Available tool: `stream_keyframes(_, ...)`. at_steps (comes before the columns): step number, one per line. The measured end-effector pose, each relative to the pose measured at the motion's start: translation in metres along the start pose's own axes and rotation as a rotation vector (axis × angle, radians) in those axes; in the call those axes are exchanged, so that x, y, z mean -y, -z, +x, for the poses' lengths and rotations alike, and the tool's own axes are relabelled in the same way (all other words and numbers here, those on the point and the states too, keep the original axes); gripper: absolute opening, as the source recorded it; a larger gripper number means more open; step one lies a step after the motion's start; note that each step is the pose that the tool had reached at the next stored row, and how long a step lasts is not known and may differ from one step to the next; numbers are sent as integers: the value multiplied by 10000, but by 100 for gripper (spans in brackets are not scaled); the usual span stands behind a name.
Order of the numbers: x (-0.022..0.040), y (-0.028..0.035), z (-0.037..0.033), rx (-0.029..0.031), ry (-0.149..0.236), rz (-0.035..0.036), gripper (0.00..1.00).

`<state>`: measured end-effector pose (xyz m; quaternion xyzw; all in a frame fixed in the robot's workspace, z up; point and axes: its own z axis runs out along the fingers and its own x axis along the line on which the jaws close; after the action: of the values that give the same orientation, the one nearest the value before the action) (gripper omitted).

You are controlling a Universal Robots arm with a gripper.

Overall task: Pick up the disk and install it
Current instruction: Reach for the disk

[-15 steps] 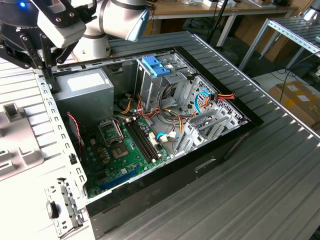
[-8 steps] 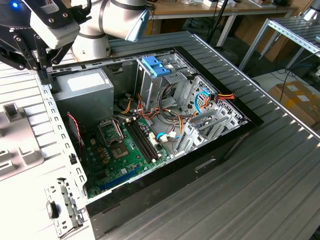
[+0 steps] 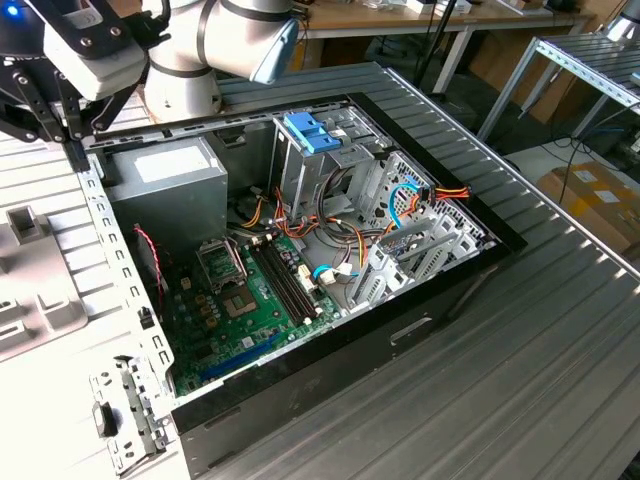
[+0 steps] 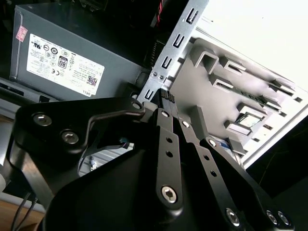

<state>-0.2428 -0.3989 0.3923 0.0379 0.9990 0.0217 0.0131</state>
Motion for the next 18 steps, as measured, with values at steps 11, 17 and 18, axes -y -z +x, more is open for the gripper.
stream_keyframes(11, 8, 0, 103, 0, 0, 0, 11)
stream_keyframes(17, 12, 1, 155, 0, 1, 0, 11)
stream_keyframes(18, 12, 0, 162, 0, 0, -1, 11)
